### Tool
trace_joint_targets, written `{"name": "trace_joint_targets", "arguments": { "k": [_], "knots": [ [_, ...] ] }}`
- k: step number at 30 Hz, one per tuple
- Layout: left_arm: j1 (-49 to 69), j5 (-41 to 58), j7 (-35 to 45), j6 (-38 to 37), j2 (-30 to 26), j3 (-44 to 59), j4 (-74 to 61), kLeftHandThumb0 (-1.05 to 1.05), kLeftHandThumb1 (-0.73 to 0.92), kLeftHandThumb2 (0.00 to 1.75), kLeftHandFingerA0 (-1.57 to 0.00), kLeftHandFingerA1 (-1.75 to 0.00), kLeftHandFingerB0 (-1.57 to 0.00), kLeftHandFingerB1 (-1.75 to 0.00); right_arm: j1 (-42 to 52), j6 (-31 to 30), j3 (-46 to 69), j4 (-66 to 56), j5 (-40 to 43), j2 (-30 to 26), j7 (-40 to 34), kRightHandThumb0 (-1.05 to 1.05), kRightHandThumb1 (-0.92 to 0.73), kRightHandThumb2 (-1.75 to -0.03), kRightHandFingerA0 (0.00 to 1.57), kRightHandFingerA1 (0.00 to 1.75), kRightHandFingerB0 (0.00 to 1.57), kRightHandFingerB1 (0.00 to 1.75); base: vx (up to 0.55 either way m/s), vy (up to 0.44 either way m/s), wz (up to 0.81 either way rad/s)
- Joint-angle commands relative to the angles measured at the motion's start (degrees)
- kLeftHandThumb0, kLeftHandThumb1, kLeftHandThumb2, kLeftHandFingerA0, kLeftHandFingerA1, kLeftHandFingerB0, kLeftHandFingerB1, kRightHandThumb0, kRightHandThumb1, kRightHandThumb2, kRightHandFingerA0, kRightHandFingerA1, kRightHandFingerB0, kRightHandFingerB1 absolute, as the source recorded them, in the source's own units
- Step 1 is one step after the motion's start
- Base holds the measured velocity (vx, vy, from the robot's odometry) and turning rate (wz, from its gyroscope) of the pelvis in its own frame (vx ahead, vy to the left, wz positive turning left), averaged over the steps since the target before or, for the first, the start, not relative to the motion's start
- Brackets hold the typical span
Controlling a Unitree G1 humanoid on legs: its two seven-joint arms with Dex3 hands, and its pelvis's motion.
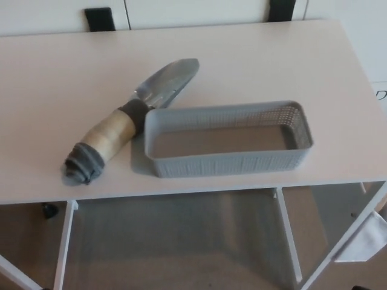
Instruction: The robot walks towards a desk on which a shovel is kept on the left hand side and a container is kept on the right hand side. The robot picks up the shovel using its left hand and places it in the container.
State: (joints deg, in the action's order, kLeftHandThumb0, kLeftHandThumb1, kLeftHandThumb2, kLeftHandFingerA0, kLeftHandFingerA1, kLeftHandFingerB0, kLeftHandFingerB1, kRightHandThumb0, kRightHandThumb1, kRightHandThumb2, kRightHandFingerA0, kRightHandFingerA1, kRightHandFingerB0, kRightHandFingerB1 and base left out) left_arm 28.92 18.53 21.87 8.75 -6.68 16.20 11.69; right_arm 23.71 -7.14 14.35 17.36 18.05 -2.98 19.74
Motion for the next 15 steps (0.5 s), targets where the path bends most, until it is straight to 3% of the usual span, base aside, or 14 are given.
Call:
{"name": "trace_joint_targets", "arguments": {
  "k": [1, 7, 15],
  "knots": [
    [0.00, 0.51, -0.54, 1.21, -0.83, 0.74, -0.54, -0.34, 0.61, 0.59, -0.48, -0.38, -0.44, -0.34, -0.34, 1.45, 0.25, 0.25, 0.14, 0.16, -0.16, -0.10, -0.43, -0.51, 0.65, 0.64, 0.52, 0.54, 0.05, 0.411, 0.45],
    [-0.41, 0.05, -0.94, 1.63, -1.16, 0.35, -0.77, -0.33, 0.63, 0.59, -0.48, -0.37, -0.42, -0.33, -0.59, 0.87, 0.36, 0.14, 0.04, 0.17, -0.63, -0.11, -0.42, -0.54, 0.67, 0.65, 0.51, 0.54, 0.06, 0.252, -0.02],
    [-0.10, 0.31, -0.44, 2.01, -1.37, 0.29, -1.36, -0.35, 0.62, 0.59, -0.48, -0.37, -0.42, -0.33, -0.83, 2.15, 0.28, 1.13, 0.11, 0.05, 0.65, -0.10, -0.43, -0.51, 0.64, 0.63, 0.53, 0.55, 0.00, -0.034, 0.05]
  ]
}}
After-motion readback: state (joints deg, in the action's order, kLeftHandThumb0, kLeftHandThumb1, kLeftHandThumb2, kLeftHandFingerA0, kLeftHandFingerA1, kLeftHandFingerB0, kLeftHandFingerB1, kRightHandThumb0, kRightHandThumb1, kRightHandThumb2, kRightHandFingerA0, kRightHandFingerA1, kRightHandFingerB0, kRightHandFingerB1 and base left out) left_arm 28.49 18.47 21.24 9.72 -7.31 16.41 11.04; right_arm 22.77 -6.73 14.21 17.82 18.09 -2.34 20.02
